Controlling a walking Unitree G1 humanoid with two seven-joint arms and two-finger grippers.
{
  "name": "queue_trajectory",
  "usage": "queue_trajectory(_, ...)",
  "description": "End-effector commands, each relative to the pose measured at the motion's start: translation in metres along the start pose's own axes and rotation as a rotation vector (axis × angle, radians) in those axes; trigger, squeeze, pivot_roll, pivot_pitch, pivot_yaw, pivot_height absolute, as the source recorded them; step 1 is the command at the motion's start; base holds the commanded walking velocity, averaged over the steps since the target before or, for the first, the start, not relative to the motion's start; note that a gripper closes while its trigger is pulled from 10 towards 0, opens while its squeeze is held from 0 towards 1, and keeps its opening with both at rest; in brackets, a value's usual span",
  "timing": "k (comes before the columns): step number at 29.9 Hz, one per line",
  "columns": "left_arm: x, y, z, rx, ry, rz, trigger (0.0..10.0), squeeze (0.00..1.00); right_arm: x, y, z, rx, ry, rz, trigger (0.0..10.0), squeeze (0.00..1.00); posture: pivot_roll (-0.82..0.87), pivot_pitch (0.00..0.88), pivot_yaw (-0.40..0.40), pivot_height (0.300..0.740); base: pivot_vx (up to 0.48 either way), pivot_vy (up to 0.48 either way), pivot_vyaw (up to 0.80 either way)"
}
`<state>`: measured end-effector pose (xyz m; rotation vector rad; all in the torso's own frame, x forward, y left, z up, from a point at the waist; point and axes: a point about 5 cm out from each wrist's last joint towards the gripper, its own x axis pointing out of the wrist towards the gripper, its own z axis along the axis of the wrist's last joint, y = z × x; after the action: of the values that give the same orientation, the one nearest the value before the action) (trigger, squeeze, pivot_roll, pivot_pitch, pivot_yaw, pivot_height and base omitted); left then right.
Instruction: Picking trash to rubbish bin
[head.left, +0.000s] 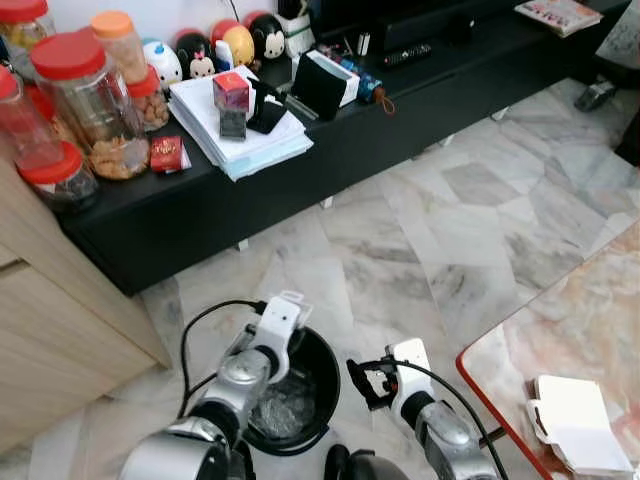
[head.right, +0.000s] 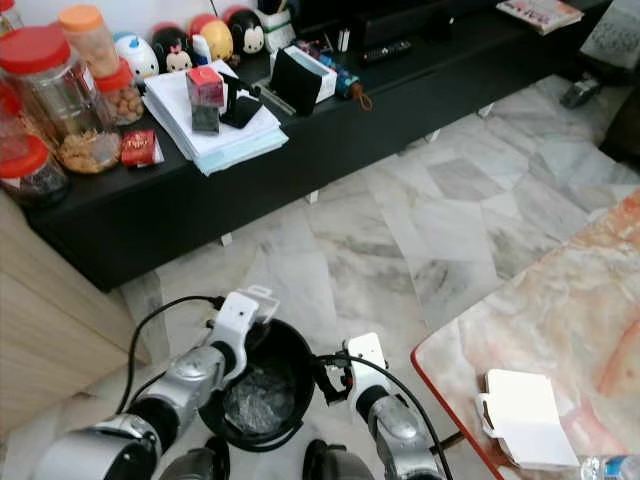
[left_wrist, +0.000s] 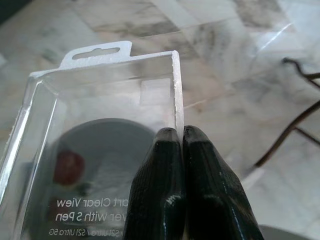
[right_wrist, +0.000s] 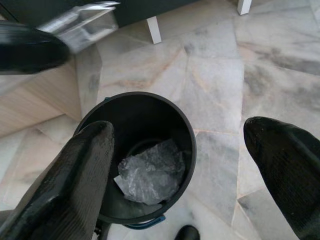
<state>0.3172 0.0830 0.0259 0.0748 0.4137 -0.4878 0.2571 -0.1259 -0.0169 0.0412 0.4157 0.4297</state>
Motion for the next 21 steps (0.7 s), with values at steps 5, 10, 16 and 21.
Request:
queue_trajectory(5, -0.001, -0.007, -0.011, -0.055, 0.033, -0.01, 10.0, 0.0, -0.007, 0.001, -0.008, 0.01, 0.022, 0.01, 10.0, 0.0, -0.02, 0.315, -0.131, 0.74, 0.0, 0.0, 0.0)
queue_trajectory(10, -0.004, -0.006, -0.018, -0.063, 0.049, -0.006, 10.0, 0.0, -0.007, 0.004, -0.007, 0.008, 0.027, 0.026, 10.0, 0.0, -0.01, 0.32, -0.134, 0.74, 0.0, 0.0, 0.0)
queue_trajectory(16, -0.006, -0.003, -0.021, -0.075, 0.058, 0.005, 10.0, 0.0, -0.006, 0.006, -0.006, 0.01, 0.033, 0.035, 10.0, 0.0, -0.01, 0.32, -0.134, 0.74, 0.0, 0.0, 0.0)
queue_trajectory(21, -0.006, -0.002, -0.02, -0.084, 0.055, 0.01, 10.0, 1.0, -0.007, 0.006, -0.005, 0.016, 0.032, 0.033, 10.0, 0.0, -0.01, 0.32, -0.132, 0.74, 0.0, 0.0, 0.0)
